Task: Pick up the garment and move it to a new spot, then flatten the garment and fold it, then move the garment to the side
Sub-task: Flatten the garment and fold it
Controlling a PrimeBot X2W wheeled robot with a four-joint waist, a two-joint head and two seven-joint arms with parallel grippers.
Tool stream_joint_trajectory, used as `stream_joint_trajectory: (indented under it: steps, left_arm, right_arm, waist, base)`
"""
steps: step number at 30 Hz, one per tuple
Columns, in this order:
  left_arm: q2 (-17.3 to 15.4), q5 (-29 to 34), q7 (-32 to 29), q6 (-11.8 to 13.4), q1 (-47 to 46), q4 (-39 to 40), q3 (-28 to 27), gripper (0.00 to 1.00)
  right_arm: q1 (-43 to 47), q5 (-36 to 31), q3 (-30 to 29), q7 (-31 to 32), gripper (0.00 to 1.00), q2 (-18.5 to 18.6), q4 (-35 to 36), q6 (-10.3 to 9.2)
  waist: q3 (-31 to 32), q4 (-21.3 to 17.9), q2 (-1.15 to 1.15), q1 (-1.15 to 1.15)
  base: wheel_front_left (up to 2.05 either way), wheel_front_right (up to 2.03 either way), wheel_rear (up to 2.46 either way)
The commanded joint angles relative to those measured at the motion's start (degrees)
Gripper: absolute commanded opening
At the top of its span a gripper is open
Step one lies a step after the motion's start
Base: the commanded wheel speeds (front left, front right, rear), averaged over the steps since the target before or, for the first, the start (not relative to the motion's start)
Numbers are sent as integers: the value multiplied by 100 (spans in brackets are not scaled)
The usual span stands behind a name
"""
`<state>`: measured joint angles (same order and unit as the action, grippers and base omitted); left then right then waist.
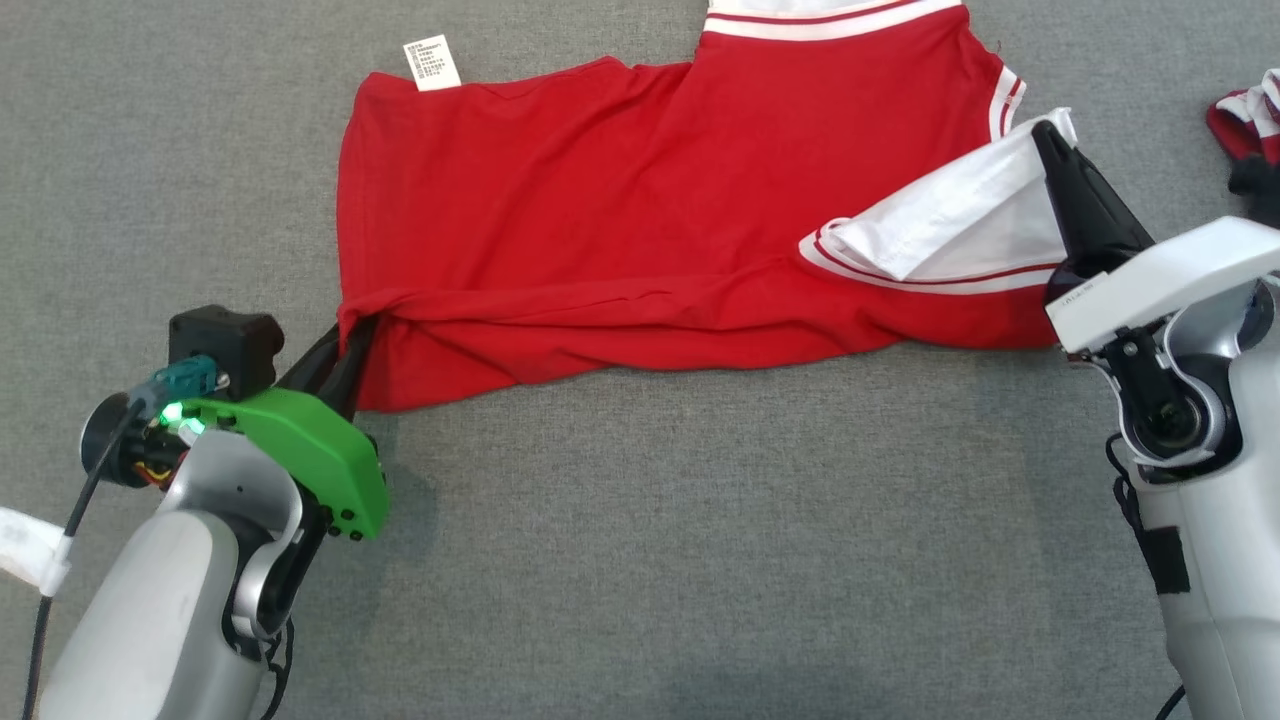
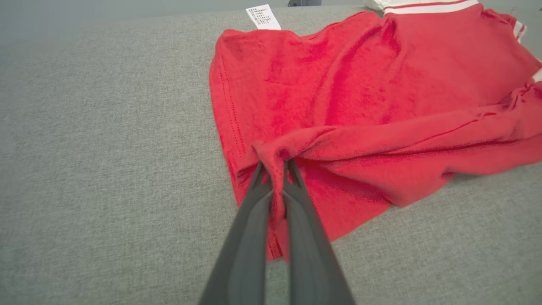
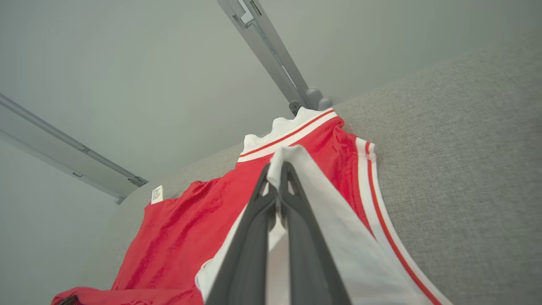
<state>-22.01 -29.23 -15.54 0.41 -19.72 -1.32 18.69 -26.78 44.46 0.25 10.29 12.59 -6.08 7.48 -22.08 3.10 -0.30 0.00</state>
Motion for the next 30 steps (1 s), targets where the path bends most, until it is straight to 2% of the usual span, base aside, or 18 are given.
stream_joint_trajectory:
  steps: [1, 6, 12, 13, 14, 15, 20, 24, 27, 30]
  left_arm:
    - [45, 11, -28, -90, -294, -243, 65, 0]
    - [232, -7, -7, -279, -772, -922, 223, 0]
    - [251, 9, 29, -448, -1070, -1531, 361, 0]
    - [255, 32, 70, -455, -1103, -1622, 377, 31]
    - [303, 3, 128, -454, -1106, -1799, 387, 100]
    - [309, 3, 173, -442, -1084, -1851, 383, 100]
    - [241, -167, 414, -313, -605, -1635, 205, 100]
    - [205, -323, 522, -182, -147, -1205, 44, 100]
    - [227, -540, 534, -5, 369, -780, -107, 100]
    - [233, -630, 477, 140, 664, -555, -173, 100]
  right_arm:
    - [-269, -145, 27, 5, 0, -52, -262, 1]
    - [-901, -618, 68, -236, 0, -75, -1121, 1]
    - [-1341, -947, 384, -491, 0, -122, -1812, 1]
    - [-1360, -948, 433, -537, 0, -124, -1881, 1]
    - [-1365, -922, 526, -669, 49, -127, -1973, 1]
    - [-1329, -916, 570, -733, 100, -112, -1987, 1]
    - [-883, -1054, 837, -1025, 100, 234, -1519, 1]
    - [-402, -1188, 726, -1046, 100, 466, -1015, 1]
    - [156, -1432, 517, -740, 100, 639, -477, 1]
    - [615, -1646, 384, -225, 100, 638, -37, 1]
  waist:
    - [-40, -20, 30, 0]
    - [-96, -54, 30, 0]
    - [-58, -76, 30, 0]
    - [-39, -77, 30, 0]
    - [5, -80, 30, 0]
    - [34, -82, 30, 0]
    - [180, -125, 30, 0]
    - [251, -145, 30, 0]
    - [285, -178, 30, 0]
    - [258, -208, 30, 0]
  base:
    - [0, 0, 0]
    - [0, 0, 0]
    - [0, 0, 0]
    - [0, 0, 0]
    - [0, 0, 0]
    - [0, 0, 0]
    - [0, 0, 0]
    - [0, 0, 0]
    - [0, 0, 0]
    - [0, 0, 0]
